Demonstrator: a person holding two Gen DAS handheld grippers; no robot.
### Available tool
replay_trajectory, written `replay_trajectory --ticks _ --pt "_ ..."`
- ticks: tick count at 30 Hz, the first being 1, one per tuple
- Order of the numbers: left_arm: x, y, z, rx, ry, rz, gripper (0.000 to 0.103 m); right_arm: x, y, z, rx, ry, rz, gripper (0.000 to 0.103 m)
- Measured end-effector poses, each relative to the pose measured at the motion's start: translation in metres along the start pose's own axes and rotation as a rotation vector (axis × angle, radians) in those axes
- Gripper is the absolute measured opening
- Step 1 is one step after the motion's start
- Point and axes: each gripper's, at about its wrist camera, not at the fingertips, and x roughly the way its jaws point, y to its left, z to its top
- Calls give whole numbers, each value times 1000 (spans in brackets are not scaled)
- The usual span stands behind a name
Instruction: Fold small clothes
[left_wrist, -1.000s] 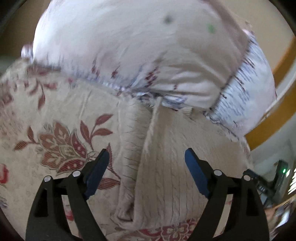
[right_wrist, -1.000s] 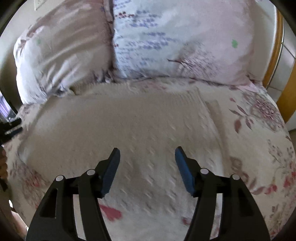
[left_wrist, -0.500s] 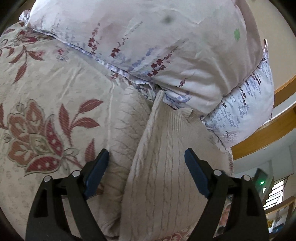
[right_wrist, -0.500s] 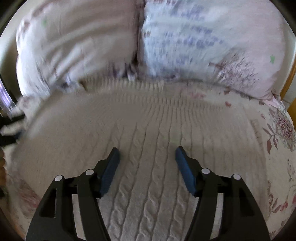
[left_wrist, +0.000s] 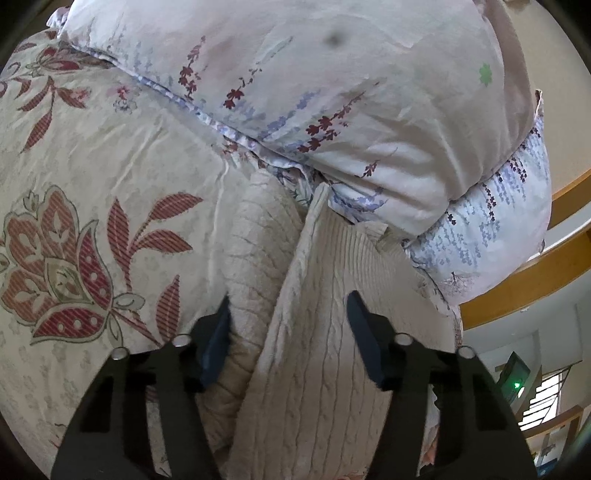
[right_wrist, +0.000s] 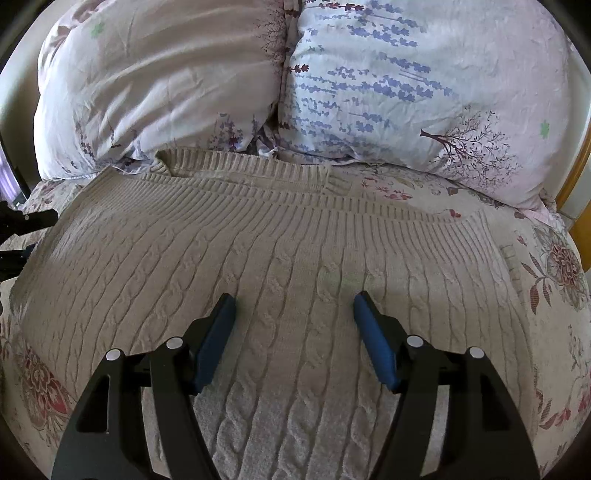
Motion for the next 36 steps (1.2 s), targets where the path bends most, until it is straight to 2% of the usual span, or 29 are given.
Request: replay_trajectory --ticks 3,4,8,12,16,22,25,29,34,36 --pt "3 0 -2 -3 27 -18 35 0 1 0 1 -1 0 69" --pt "4 -1 -2 -2 38 -29 25 0 1 0 1 -1 0 69" --pt "0 -11 -1 6 35 -75 20 1 1 0 -1 0 0 69" --pt "-12 -33 4 16 3 -151 18 1 3 0 -6 0 1 69" --pt "-20 -72 9 55 -35 -225 17 2 3 0 -10 -2 4 69" --pt "-11 -135 0 130 -39 -335 16 2 4 -1 -20 -9 13 70" --pt "3 -165 -8 157 -12 -384 15 -9 -10 -1 25 -14 71 70" --pt "29 -205 -24 189 38 -454 15 -31 -52 -10 134 -55 92 70" --pt "82 -247 -61 225 138 -504 15 -57 -111 -29 254 -103 39 72" --pt "112 -260 -83 261 207 -472 15 -62 -135 -36 317 -104 10 72"
